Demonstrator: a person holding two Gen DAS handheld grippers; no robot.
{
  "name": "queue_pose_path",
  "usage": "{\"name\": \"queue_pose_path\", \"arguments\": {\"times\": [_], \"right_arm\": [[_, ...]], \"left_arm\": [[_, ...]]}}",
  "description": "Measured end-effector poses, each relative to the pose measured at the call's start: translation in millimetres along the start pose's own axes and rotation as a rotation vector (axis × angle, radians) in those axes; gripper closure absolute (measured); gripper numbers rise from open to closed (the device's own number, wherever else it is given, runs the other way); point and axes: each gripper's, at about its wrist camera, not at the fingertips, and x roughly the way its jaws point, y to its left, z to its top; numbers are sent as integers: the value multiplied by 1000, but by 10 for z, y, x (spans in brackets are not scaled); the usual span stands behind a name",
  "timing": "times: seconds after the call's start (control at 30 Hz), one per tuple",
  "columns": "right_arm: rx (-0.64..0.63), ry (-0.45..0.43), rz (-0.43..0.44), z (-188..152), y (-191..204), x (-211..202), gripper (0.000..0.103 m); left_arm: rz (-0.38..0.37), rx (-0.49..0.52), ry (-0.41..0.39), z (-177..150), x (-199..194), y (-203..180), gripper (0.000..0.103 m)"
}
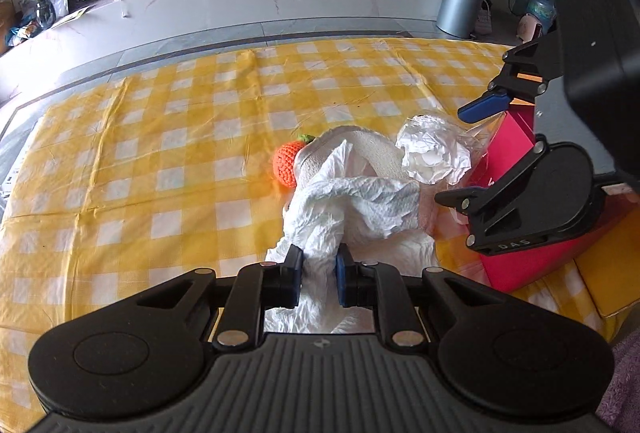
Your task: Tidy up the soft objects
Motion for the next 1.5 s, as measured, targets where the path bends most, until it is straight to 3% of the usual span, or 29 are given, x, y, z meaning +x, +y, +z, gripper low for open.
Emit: {"name": "queue_pose_path", "arguments": {"times": [0.23, 0.27, 0.33, 0.43, 0.6, 0.9, 1.17, 1.5], "right_arm": [[-85, 53, -32, 13, 120, 148, 48], [-83, 49, -33, 13, 124, 144, 49], [-85, 37, -46, 14, 136, 105, 61], [-78, 7, -51, 13, 135, -4, 67], [-62, -69, -94, 3, 95, -271, 69], [114, -303, -39, -167, -46, -1109, 69], [248, -439, -47, -655, -96, -1857, 69], [420, -439, -70, -1654, -345, -2393, 69]], "left_arm": [[-7, 5, 18, -75, 1, -76, 84], [-6, 6, 20, -80, -7, -88, 84], [-2, 7, 21, -87, -26, -100, 84], [2, 6, 20, -85, -76, -122, 84], [10, 4, 3, -76, -225, -174, 84], [49, -17, -57, -81, -674, -298, 84], [45, 7, -139, -44, -1168, -616, 84], [-28, 87, -200, 120, -1448, -1320, 84]]}}
